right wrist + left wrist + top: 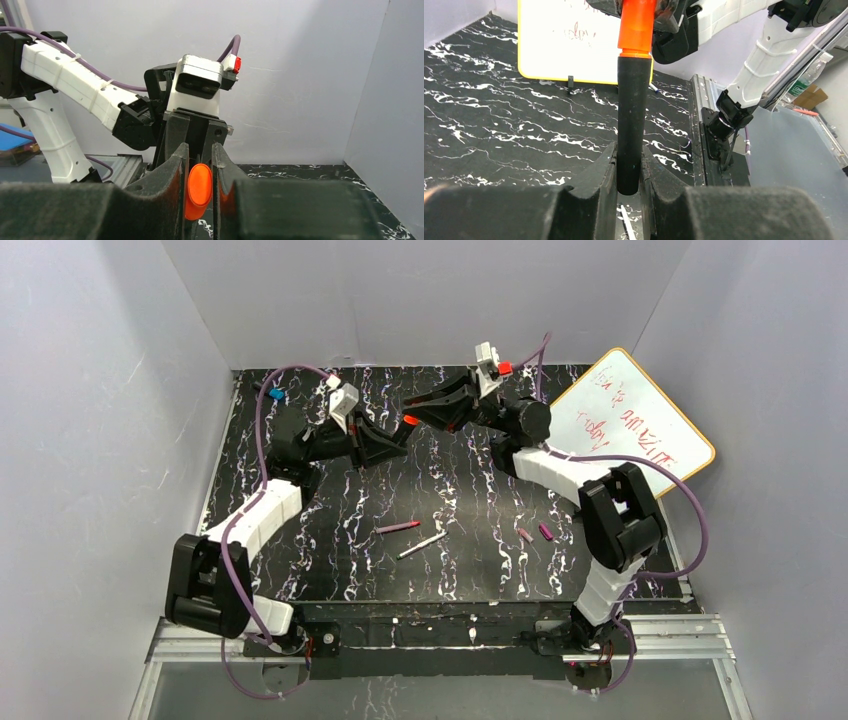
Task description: Insert the pens into the pen caps
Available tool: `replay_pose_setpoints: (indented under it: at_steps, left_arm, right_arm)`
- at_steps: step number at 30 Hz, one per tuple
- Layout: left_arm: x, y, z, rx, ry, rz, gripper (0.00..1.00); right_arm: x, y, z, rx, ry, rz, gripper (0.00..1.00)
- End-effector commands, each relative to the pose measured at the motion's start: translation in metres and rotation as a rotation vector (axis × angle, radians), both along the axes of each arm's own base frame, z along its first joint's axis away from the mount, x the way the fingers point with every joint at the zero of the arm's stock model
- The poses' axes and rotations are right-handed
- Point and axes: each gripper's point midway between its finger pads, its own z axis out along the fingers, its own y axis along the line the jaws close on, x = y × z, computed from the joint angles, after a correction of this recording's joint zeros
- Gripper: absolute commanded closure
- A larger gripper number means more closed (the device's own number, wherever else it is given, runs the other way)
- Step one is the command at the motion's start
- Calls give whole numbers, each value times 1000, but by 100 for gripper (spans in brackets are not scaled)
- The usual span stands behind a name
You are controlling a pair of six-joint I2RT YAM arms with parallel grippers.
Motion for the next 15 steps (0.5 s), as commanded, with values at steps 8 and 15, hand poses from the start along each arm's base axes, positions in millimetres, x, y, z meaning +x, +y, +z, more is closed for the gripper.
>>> replay_pose_setpoints:
  at_steps: [8, 15]
  left_arm:
    - [8, -1, 62, -62, -161, 7, 100]
    - [23, -2, 80, -72, -194, 16, 100]
  right_arm:
    - [-28, 10, -30, -53, 22, 140, 99]
    - [-44, 20, -50, -109, 51, 176, 99]
